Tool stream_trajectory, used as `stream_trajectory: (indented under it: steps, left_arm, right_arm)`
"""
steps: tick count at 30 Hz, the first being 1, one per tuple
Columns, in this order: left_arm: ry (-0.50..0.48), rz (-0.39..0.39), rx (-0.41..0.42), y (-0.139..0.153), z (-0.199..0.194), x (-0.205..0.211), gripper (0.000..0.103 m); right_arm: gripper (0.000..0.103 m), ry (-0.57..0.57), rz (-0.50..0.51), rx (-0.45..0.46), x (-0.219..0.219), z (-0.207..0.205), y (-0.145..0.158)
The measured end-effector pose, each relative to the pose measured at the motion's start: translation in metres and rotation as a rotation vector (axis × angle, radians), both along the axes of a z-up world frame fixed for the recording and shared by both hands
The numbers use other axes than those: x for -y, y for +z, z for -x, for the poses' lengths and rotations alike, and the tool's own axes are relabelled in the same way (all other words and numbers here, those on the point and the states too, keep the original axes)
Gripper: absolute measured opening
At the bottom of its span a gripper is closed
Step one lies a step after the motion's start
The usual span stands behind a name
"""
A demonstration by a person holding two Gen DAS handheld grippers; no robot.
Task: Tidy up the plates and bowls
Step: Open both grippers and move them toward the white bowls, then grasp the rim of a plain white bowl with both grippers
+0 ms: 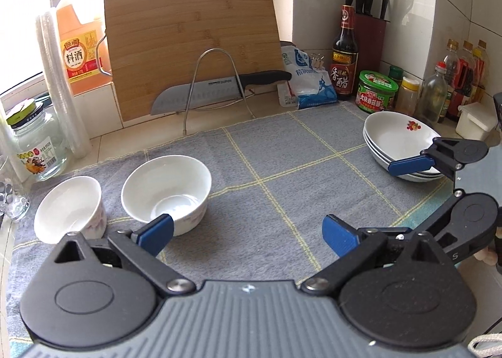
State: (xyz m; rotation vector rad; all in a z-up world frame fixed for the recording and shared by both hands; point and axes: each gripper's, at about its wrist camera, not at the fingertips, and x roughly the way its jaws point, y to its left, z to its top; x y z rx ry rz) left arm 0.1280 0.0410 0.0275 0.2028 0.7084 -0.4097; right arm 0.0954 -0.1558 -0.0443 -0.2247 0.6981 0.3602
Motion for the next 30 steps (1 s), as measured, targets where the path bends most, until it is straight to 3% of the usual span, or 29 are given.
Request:
stream_trajectory:
  steps: [9,19,27,30]
  left_arm:
    - [0.011,-0.041,-0.018,-0.002,-0.004,-0.087,0.100]
    - [0.057,-0.103,-0.080,-0.019,-0.024,-0.145,0.098]
    - [0.002,-0.076,-0.164,-0.034,-0.035,-0.152,0.069]
    - [-0.015,-0.063,-0.171,-0.034,-0.036,-0.150,0.067]
  right_arm:
    - [0.103,0.133,-0.022,-0.016,-0.103,0.010,-0.008]
    - [0.103,0.276,-0.016,-0.012,-0.179,0.011,-0.020]
    - [0.102,0.319,-0.001,0.015,-0.213,0.006,-0.025]
    - [0.094,0.331,0.006,0.009,-0.219,0.002,-0.026]
